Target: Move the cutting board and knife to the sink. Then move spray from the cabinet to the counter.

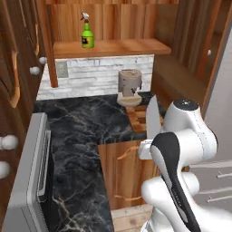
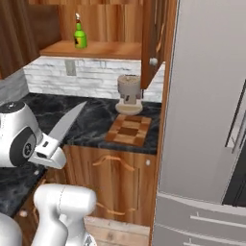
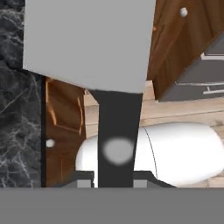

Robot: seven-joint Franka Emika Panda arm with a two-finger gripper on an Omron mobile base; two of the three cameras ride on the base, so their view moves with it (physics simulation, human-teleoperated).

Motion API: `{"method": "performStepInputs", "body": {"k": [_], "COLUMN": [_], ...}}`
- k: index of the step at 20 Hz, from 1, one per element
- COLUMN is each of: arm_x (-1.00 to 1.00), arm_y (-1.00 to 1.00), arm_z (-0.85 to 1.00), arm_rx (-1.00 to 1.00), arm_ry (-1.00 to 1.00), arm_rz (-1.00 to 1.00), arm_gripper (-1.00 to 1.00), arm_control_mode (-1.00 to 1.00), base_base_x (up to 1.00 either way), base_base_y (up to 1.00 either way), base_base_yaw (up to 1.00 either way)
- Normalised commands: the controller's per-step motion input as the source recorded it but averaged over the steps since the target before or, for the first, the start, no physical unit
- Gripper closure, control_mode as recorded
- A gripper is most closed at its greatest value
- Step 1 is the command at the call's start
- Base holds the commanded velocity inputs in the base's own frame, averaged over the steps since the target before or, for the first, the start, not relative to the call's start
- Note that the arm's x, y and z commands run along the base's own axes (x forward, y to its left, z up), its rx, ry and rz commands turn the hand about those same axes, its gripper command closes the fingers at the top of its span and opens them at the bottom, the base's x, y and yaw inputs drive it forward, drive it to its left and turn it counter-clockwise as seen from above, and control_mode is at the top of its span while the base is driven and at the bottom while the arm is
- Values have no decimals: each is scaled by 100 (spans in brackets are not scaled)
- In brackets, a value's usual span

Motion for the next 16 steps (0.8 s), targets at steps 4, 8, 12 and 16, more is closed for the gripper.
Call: {"method": "performStepInputs", "body": {"k": [4, 8, 12, 16], "arm_x": [0, 0, 0, 0], "arm_y": [0, 0, 0, 0], "arm_z": [0, 0, 0, 0], "arm_rx": [0, 0, 0, 0], "arm_ry": [0, 0, 0, 0], "arm_rz": [0, 0, 0, 0], "arm_gripper": [100, 100, 100, 100], "arm_control_mode": [100, 100, 100, 100], "base_base_x": [-100, -100, -100, -100], "base_base_y": [-52, -49, -71, -94], "base_base_yaw": [0, -5, -15, -14]}}
